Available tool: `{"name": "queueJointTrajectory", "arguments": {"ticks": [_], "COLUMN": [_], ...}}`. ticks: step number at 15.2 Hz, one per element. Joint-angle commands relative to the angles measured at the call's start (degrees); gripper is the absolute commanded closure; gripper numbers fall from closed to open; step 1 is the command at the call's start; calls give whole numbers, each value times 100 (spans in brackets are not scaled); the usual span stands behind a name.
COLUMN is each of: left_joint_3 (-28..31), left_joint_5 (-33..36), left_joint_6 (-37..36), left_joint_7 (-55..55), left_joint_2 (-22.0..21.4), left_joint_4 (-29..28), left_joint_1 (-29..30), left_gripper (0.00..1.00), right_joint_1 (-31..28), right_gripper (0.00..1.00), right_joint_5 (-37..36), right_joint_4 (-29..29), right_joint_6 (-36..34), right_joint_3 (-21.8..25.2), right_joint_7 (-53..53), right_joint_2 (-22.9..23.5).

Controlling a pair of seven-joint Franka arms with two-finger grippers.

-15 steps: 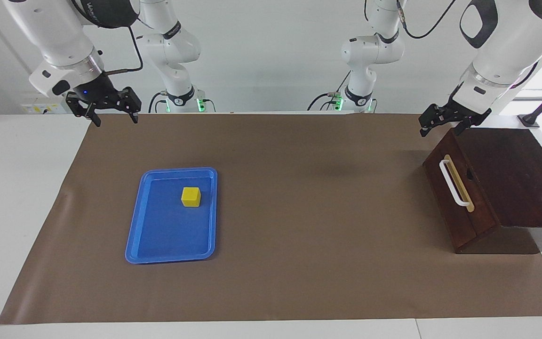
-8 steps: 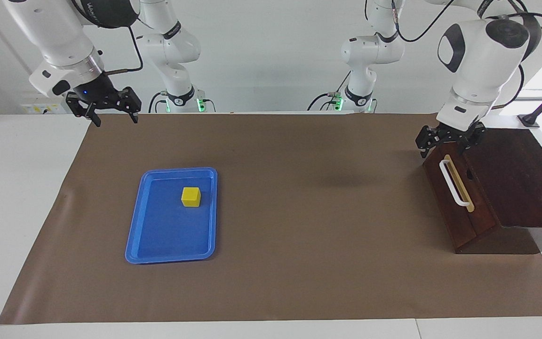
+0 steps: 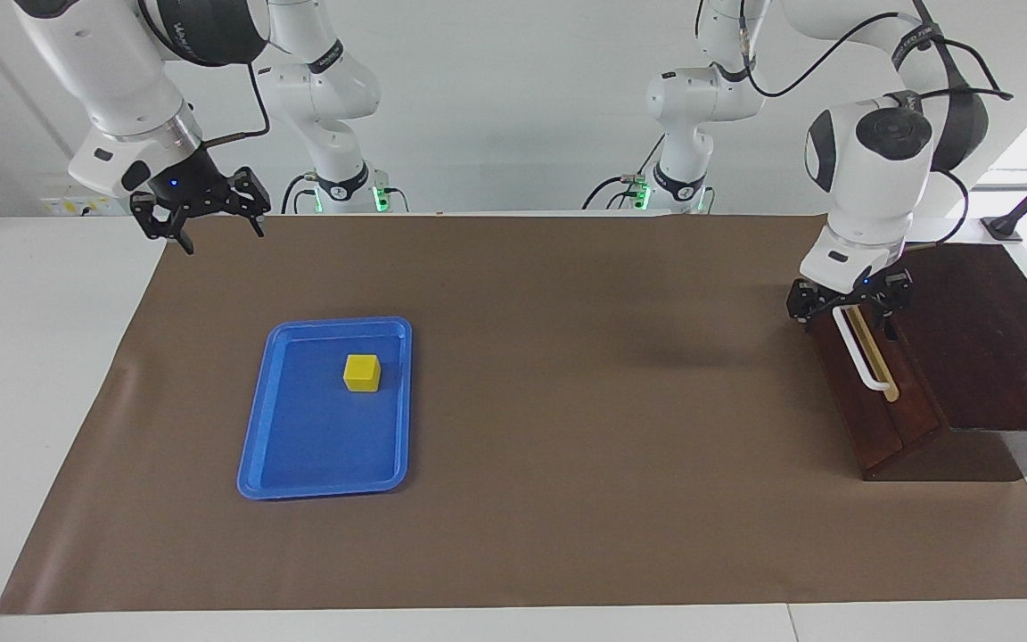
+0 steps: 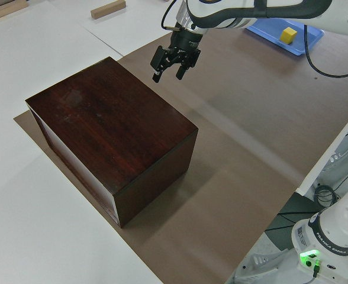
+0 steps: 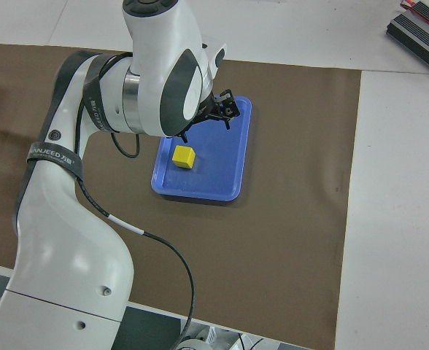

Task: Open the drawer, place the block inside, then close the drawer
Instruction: 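Pull the drawer open with the left gripper while the right gripper reaches the block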

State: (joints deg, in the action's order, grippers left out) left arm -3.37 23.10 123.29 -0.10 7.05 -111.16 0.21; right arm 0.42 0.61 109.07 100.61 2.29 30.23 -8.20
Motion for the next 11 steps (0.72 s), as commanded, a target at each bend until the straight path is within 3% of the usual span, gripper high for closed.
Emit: {"name": "queueJointTrajectory", "arguments": {"ticks": [1, 3, 5, 11], "left_joint_3": [-6, -14, -14, -32], "left_joint_5": [308, 397, 397, 389], "left_joint_6": [581, 626, 844, 1127], "left_joint_7": [98, 89, 89, -383], "left_joint_2": [-64, -46, -55, 191], "left_joint_4": [-415, -450, -651, -750], "left_joint_1": [277, 278, 287, 42], "left_gripper": [0, 0, 0, 0], "right_joint_1": [-95, -104, -243, -403], "right_gripper": [0, 0, 0, 0], "right_joint_5": [490, 894, 1675, 3100], "right_joint_4": [1000, 1448, 1844, 1969], "right_joint_6": [511, 888, 1319, 2084], "right_joint_3": [-45, -45, -36, -36], "right_joint_7": [588, 965, 2260, 6288], "right_joint_2": [-480, -594, -508, 458]}}
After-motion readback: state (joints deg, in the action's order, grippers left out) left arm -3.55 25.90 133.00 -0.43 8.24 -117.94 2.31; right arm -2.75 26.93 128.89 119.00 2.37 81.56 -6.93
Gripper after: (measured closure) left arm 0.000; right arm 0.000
